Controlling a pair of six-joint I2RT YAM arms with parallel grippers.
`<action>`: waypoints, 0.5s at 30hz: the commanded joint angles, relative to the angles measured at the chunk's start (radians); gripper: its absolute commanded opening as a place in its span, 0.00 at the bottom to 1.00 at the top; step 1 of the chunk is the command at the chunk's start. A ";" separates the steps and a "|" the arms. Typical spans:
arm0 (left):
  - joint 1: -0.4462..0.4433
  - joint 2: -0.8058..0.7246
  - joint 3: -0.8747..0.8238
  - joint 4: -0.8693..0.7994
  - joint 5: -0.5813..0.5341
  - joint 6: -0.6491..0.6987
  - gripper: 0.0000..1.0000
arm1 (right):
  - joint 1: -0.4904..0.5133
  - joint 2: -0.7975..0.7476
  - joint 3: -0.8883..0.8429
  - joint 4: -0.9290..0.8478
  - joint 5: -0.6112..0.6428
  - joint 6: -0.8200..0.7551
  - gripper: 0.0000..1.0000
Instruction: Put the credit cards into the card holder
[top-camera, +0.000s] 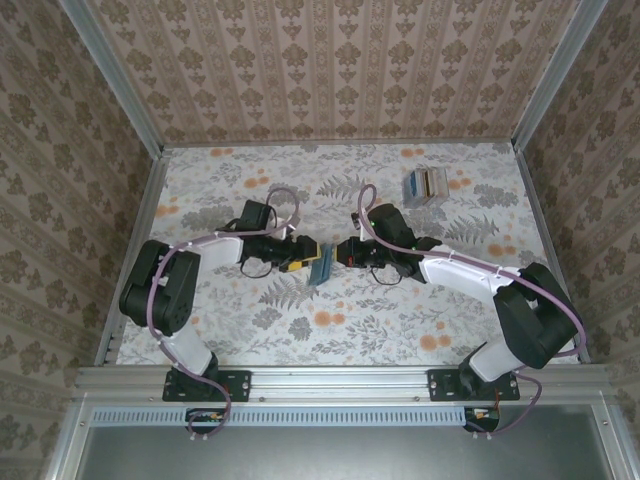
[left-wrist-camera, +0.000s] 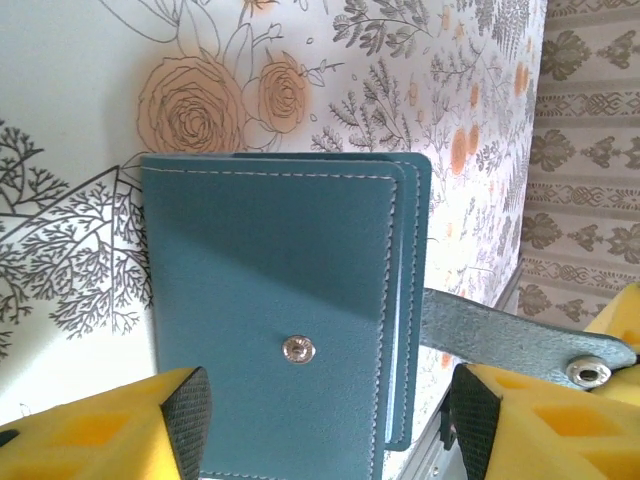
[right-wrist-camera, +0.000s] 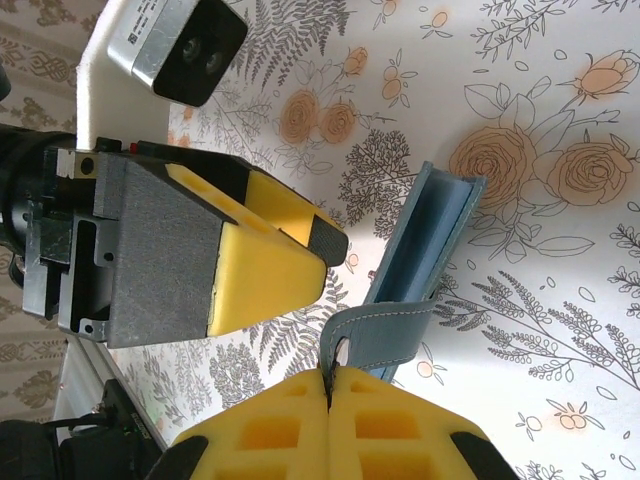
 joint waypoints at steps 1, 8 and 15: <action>0.002 0.002 0.025 -0.061 0.010 0.034 0.67 | 0.008 -0.003 0.035 -0.015 -0.025 -0.005 0.00; -0.031 0.025 0.066 -0.142 -0.044 0.068 0.68 | 0.009 -0.010 0.053 -0.004 -0.056 0.019 0.00; -0.034 0.020 0.080 -0.148 -0.053 0.067 0.68 | 0.009 -0.008 0.060 -0.026 -0.054 0.009 0.00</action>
